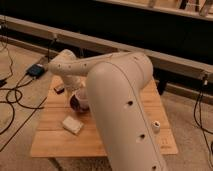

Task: Place the ceramic cup in the ceramic bowl

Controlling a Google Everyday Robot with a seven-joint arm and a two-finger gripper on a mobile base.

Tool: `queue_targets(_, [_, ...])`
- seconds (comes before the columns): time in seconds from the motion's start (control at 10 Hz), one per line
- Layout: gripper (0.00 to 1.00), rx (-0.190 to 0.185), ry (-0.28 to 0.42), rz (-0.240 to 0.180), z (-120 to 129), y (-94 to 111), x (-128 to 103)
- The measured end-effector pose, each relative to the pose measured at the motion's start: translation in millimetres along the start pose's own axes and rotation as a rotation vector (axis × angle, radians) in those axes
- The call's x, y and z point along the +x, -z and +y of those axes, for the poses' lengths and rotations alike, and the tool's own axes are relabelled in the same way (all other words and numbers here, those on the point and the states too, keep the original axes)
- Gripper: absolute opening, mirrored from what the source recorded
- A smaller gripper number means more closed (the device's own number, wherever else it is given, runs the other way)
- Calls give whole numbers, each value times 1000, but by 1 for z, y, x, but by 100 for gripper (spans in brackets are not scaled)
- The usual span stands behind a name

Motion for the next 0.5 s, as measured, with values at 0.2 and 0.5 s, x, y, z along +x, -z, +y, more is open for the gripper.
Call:
queue_targets(0.2, [80, 6, -37, -15, -30, 27, 3])
queue_targets(0.5, [80, -25, -170, -4, -90, 46, 23])
